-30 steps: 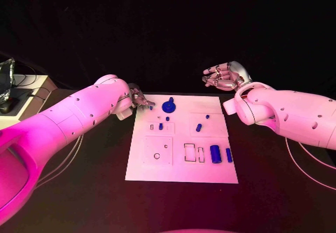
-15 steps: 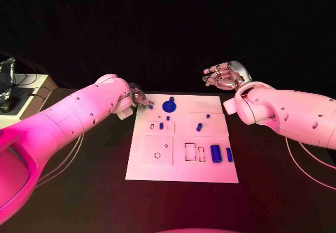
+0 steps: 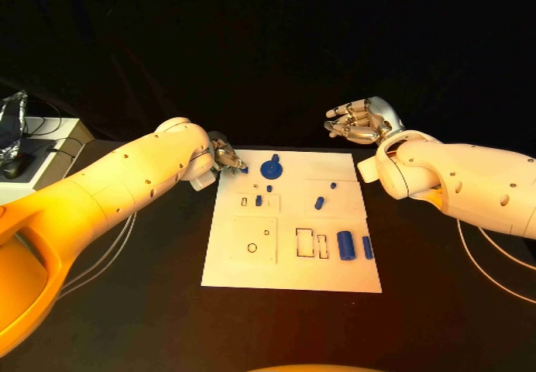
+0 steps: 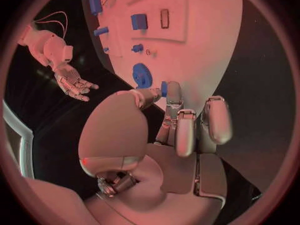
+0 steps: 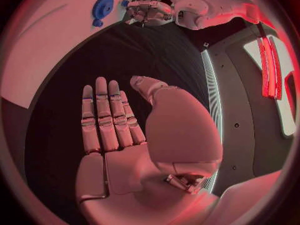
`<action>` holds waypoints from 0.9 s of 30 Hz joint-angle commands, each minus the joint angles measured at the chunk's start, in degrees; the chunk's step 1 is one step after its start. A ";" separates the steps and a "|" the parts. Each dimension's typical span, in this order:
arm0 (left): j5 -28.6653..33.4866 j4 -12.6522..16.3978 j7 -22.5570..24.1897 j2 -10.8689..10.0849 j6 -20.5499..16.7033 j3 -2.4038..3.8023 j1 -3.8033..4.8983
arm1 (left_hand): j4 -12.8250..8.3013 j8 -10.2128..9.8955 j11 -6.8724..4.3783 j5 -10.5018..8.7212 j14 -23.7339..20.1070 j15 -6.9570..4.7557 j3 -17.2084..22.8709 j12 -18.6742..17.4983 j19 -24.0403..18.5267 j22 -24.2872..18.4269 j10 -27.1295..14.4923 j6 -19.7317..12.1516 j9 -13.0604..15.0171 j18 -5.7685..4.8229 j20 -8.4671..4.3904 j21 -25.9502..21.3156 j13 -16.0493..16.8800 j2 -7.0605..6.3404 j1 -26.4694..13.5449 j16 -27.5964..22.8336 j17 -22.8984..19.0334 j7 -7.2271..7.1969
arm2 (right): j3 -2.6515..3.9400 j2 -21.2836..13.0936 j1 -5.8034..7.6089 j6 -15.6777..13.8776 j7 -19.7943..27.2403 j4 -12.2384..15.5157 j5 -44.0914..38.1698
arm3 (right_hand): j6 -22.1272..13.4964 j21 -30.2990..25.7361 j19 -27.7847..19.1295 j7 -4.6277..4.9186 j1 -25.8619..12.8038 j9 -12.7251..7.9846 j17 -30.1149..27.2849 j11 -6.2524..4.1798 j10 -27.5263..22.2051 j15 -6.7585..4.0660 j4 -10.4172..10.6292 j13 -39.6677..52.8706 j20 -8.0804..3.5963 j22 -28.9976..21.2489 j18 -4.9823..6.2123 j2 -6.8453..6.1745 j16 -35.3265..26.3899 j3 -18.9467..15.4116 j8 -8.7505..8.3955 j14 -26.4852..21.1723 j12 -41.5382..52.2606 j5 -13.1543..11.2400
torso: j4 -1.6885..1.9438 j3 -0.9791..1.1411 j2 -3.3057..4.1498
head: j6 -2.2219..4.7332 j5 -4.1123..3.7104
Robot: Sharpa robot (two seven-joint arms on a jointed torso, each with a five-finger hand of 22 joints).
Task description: Assemble the parts on the task board
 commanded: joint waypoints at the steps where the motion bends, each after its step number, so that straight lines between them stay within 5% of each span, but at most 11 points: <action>1: 1.80 0.36 1.04 -0.10 -1.09 0.02 0.06 | -7.74 0.46 -0.03 1.67 4.35 -0.32 7.39 -0.21 0.12 0.19 0.56 -0.06 4.06 -0.35 -0.28 0.37 -0.11 0.02 -0.92 0.34 9.45 -0.14 | 0.04 0.05 0.01 0.75 0.85 -0.04 -0.37 | -0.12 -0.29 0.24 0.28 -0.56 0.05 -0.08 0.00 -0.42 0.17 0.27 -0.10 0.24 -0.05 0.44 0.07 -0.26 -0.02 0.17 0.08 -0.19 0.19 | -0.03 0.02 0.03 | 0.15 0.15; 5: 3.25 1.08 1.06 -0.59 -2.13 0.02 0.06 | -9.22 1.02 -0.32 5.67 4.39 -0.58 8.21 -0.22 0.41 0.62 1.47 0.70 4.56 -0.43 -0.44 0.75 -0.17 -0.45 -2.30 0.35 9.49 -0.42 | 0.04 0.00 0.01 0.75 0.84 -0.11 -0.36 | -0.11 -0.33 0.20 0.29 -0.60 0.06 -0.11 0.01 -0.40 0.19 0.30 -0.14 0.25 -0.11 0.43 0.07 -0.31 -0.06 0.18 0.04 -0.18 0.22 | 0.03 0.03 -0.06 | 0.16 0.24; 9: 5.24 2.84 0.54 -1.75 -2.84 0.03 0.06 | -10.58 1.25 -0.88 11.22 4.37 -1.13 8.41 -0.16 0.99 1.34 3.01 2.01 4.72 -0.60 -0.81 1.37 -0.19 -1.34 -3.82 0.26 9.33 -0.96 | 0.04 -0.09 0.01 0.78 0.81 -0.20 -0.33 | -0.10 -0.36 0.17 0.29 -0.61 0.06 -0.13 0.01 -0.39 0.20 0.32 -0.16 0.26 -0.14 0.43 0.08 -0.33 -0.08 0.18 0.03 -0.18 0.23 | 0.10 0.01 -0.19 | 0.20 0.37; 12: 6.29 5.82 -0.25 -3.60 -3.32 0.04 0.06 | -11.78 1.37 -1.45 17.65 4.44 -1.62 7.44 1.24 1.57 2.08 5.06 3.44 4.78 -0.78 -1.29 1.99 2.06 -2.11 -5.49 0.30 9.42 -1.51 | 0.03 -0.22 0.01 0.83 0.77 -0.29 -0.30 | -0.10 -0.36 0.17 0.29 -0.61 0.06 -0.13 0.01 -0.39 0.20 0.32 -0.16 0.26 -0.14 0.43 0.08 -0.33 -0.08 0.18 0.03 -0.18 0.23 | 0.23 0.15 -0.53 | 0.11 0.44; 14: 6.61 7.72 -0.61 -4.75 -3.63 0.03 0.06 | -12.02 1.43 -1.57 19.17 4.48 -1.77 6.90 1.80 1.77 2.34 5.65 3.74 4.84 -0.85 -1.40 2.20 3.00 -2.19 -5.89 0.33 9.50 -1.69 | 0.03 -0.29 0.01 0.86 0.74 -0.38 -0.28 | -0.10 -0.36 0.17 0.29 -0.61 0.06 -0.13 0.01 -0.39 0.20 0.32 -0.16 0.26 -0.14 0.43 0.08 -0.33 -0.08 0.18 0.03 -0.18 0.23 | 0.30 0.21 -0.72 | -0.04 0.46; 19: 7.07 12.63 -1.02 -7.66 -4.68 -0.23 -0.04 | -12.31 1.63 -1.90 20.75 4.60 -2.00 6.00 3.53 2.22 2.94 7.27 4.50 4.94 -1.01 -1.59 2.65 5.69 -2.34 -6.49 0.50 9.87 -2.06 | 0.02 -0.49 0.01 0.95 0.65 -0.57 -0.22 | -0.10 -0.36 0.17 0.29 -0.61 0.06 -0.13 0.01 -0.39 0.20 0.32 -0.16 0.26 -0.14 0.43 0.08 -0.33 -0.08 0.18 0.03 -0.18 0.23 | 0.53 0.32 -1.27 | -0.37 0.46; 27: 6.48 20.68 -1.07 -12.43 -8.66 -2.19 -0.79 | -12.48 1.74 -2.30 21.35 4.74 -2.29 5.42 4.70 2.86 3.75 8.75 5.31 4.95 -1.24 -1.82 3.25 7.52 -2.47 -6.88 0.70 10.32 -2.50 | -0.04 -0.85 -0.05 1.24 0.54 -0.79 -0.12 | -0.08 -0.39 0.13 0.28 -0.62 0.07 -0.15 0.00 -0.37 0.21 0.34 -0.20 0.28 -0.19 0.43 0.09 -0.38 -0.11 0.19 0.01 -0.16 0.26 | 0.87 0.47 -2.22 | -1.04 0.41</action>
